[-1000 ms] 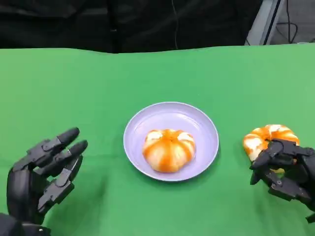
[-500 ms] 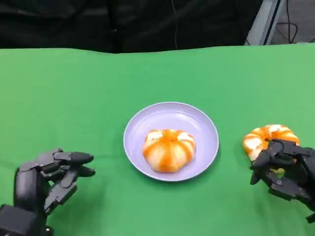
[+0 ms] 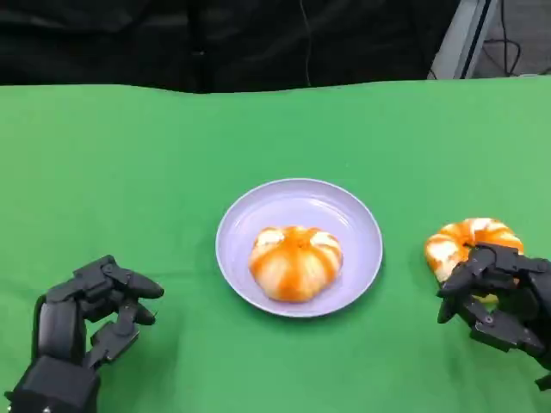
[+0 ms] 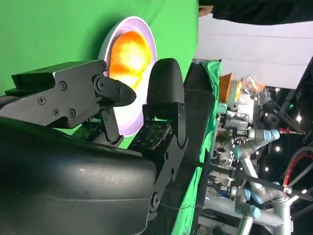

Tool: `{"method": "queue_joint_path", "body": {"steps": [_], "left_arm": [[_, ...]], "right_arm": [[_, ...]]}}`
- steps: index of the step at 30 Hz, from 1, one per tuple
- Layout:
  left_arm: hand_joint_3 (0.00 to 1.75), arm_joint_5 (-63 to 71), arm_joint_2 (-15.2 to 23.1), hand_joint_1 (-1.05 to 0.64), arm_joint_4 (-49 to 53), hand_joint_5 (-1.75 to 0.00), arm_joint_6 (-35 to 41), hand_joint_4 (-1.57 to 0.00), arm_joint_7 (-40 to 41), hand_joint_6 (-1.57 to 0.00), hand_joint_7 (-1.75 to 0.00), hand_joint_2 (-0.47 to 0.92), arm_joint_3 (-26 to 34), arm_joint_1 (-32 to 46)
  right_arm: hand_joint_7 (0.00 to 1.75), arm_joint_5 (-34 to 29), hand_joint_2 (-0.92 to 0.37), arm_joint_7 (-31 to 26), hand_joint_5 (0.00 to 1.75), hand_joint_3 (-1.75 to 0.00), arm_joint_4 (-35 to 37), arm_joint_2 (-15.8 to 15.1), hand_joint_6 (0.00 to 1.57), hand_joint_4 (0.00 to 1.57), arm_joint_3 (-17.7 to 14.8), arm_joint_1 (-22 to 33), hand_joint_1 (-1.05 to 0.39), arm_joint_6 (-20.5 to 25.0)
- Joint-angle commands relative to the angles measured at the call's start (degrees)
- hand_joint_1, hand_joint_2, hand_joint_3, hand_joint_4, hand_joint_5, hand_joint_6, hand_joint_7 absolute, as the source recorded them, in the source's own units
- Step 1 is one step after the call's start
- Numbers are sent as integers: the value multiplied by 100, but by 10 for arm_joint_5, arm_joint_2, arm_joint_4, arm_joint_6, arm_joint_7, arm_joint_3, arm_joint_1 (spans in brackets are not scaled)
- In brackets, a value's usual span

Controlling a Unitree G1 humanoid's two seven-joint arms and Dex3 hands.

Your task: Grasp the bread from the table and place it into the plate.

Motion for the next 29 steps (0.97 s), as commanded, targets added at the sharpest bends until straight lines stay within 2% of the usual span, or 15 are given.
{"method": "queue_joint_path", "body": {"steps": [1, 10, 16, 29], "left_arm": [[85, 2, 12, -9, 6, -138, -9, -93, 13, -96, -118, 69, -3, -1], [85, -7, 15, -10, -7, -141, -11, -93, 11, -94, -120, 69, -8, 6], [80, -7, 15, -10, -23, -141, -8, -92, 11, -93, -122, 73, -9, 16], [75, -34, 17, -8, -29, -146, -25, -90, -10, -91, -128, 76, -11, 31]], "right_arm": [[103, 7, -87, 1, 147, -61, -1, -8, 86, 81, -7, -7, 8, 2], [104, -2, -87, -9, 145, -59, 7, -8, 86, 82, -6, -11, 8, -6], [99, 6, -88, -3, 142, -55, 2, -2, 89, 84, -5, -9, 9, 8], [92, -5, -89, -14, 137, -48, -1, -3, 93, 85, 0, -5, 12, -6]]}}
